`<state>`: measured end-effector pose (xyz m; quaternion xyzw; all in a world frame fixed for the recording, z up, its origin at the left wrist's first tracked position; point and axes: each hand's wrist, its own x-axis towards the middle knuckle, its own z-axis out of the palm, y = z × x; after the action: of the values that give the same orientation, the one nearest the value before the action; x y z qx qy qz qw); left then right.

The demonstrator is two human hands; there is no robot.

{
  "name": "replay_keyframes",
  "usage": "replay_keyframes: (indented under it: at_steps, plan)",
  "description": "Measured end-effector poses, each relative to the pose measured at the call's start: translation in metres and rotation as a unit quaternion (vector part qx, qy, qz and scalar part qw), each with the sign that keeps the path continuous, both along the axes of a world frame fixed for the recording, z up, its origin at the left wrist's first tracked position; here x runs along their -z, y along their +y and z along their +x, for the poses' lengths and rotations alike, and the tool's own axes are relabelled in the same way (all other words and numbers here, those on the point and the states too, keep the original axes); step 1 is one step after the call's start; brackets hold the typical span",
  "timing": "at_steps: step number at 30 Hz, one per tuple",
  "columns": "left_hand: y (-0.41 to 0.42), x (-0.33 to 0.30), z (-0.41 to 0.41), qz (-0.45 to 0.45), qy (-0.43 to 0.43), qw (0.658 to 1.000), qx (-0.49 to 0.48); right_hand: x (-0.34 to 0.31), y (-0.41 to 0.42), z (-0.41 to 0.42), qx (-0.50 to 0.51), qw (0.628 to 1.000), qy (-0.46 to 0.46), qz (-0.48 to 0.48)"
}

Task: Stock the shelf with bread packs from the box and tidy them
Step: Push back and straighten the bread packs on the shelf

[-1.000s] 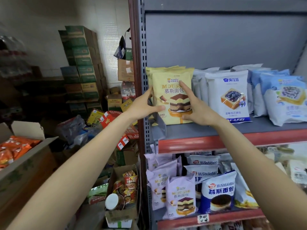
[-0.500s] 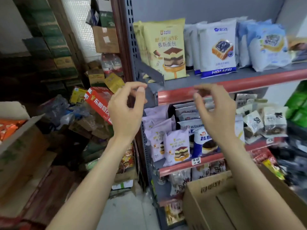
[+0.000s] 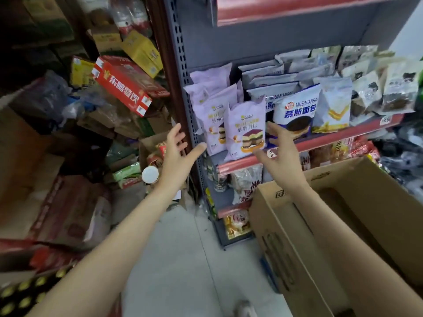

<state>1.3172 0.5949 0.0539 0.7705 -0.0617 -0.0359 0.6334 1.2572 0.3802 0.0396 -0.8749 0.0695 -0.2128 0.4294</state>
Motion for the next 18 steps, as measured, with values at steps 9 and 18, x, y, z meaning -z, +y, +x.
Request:
replay_keyframes:
  at_steps: [9,18]
  plan:
    - [-0.074,0.059,0.070,0.041,-0.020,0.998,-0.032,0.054,-0.032,0.093,-0.046,0.995,-0.044,-0.074]
    - [-0.090,0.073,0.086,-0.064,-0.033,0.996,-0.044,0.065,-0.021,0.106,-0.064,0.993,-0.068,-0.079]
